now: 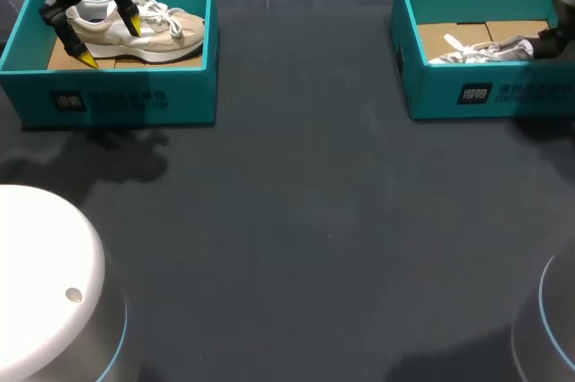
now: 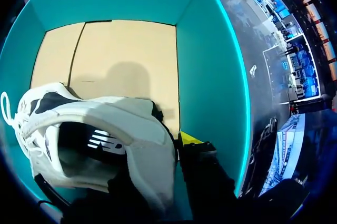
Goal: Take the shoe out of the shoebox, open the shoe tongue, remove and reinsert the insole, then place the shoe into the shoebox
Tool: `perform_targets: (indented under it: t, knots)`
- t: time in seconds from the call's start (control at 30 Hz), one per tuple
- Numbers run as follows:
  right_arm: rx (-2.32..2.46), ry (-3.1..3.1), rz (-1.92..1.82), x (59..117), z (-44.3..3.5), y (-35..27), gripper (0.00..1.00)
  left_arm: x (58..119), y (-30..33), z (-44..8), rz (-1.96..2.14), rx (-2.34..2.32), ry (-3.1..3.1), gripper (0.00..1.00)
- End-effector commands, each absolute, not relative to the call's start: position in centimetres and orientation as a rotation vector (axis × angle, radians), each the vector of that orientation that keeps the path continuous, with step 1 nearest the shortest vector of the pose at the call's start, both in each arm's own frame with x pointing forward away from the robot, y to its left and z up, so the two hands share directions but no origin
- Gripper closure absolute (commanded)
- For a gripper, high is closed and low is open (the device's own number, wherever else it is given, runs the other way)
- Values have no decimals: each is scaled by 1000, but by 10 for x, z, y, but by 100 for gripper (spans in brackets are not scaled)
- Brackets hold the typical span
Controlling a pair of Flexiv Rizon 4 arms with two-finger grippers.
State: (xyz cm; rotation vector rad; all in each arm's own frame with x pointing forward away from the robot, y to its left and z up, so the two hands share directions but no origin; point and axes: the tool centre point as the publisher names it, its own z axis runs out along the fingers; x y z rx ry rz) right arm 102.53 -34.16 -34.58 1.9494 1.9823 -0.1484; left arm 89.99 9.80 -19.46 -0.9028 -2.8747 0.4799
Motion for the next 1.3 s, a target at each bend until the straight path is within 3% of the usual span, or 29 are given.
perform_targets:
  t: [0.03,1.3]
  knots:
    - [1958,1996,-146,1032,-352,-344,100,900,98,-195,475,-904,-2874,0]
    - [2014,2084,-129,1034,-369,-338,100,900,98,-195,475,-904,-2874,0]
